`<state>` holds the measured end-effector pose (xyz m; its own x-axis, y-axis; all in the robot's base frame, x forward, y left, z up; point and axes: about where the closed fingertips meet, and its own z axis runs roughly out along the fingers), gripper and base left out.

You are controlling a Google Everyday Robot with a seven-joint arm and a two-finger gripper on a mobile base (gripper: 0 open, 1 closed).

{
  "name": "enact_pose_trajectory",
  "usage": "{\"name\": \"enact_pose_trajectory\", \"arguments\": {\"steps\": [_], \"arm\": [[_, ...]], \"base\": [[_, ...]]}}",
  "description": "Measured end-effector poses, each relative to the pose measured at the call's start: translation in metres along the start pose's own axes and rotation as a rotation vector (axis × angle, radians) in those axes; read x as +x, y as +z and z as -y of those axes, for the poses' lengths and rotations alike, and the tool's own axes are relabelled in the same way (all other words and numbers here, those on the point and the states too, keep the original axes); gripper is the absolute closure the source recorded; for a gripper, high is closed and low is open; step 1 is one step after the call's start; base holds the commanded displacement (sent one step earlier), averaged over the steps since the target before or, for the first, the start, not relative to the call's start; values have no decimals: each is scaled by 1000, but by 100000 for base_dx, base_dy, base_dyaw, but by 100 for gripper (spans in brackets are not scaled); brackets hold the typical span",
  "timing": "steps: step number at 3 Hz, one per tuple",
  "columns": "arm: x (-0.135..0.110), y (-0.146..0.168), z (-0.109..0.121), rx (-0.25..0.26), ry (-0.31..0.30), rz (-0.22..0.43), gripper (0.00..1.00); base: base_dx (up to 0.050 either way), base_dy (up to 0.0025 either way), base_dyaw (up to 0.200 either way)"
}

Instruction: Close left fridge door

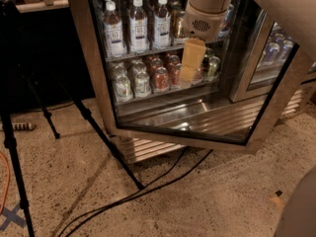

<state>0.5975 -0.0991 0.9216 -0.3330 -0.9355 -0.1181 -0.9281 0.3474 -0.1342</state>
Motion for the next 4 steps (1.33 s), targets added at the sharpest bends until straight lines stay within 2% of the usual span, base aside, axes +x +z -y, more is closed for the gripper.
{"name": "enact_pose_trajectory", "arguments": {"steps": [4], "arm": [[0,0,0,0,0,0,0]], "base": [[5001,-1,24]]}}
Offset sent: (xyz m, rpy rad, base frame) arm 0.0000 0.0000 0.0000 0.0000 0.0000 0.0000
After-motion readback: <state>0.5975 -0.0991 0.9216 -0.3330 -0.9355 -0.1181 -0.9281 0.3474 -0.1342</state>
